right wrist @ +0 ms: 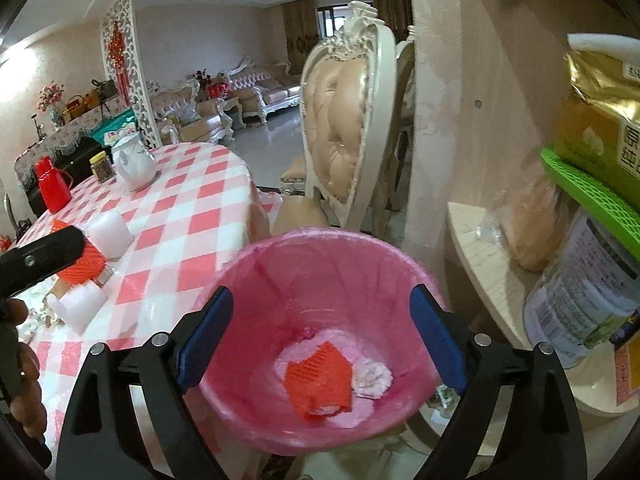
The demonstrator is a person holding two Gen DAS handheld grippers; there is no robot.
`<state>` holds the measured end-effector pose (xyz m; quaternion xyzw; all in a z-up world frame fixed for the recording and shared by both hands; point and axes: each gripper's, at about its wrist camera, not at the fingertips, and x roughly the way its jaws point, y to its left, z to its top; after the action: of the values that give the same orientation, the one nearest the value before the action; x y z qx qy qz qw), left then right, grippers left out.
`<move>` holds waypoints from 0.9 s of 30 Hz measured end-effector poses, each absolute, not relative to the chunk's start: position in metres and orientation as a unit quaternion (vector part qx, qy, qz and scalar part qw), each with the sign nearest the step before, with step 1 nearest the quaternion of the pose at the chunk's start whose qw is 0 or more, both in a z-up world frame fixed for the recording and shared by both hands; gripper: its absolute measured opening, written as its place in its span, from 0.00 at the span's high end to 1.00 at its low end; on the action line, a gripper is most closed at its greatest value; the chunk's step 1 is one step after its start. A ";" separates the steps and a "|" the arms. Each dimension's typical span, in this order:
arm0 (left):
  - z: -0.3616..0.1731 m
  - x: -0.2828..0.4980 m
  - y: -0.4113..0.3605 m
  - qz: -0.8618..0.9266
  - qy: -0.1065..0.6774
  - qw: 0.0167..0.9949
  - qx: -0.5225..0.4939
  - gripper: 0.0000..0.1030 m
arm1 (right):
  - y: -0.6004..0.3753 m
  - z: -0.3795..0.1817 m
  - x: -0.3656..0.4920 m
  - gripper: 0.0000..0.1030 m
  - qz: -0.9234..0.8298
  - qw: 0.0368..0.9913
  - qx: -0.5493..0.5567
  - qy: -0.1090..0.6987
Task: Collect trash
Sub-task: 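Open both tools to drop the net and tissue into the bin, then grasp a white tissue with the left tool while the right tool grasps a foam sheet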
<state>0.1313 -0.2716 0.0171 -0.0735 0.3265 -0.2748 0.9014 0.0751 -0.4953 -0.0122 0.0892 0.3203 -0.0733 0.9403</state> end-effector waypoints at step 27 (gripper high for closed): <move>0.013 0.060 -0.065 -0.082 0.311 0.943 -0.081 0.05 | -0.346 -0.001 0.098 0.18 0.054 0.946 0.048 0.316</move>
<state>0.0597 -0.0649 0.0134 -0.0807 0.3113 -0.0821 0.9433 0.0976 -0.3464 -0.0006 0.0475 0.3158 0.0537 0.9461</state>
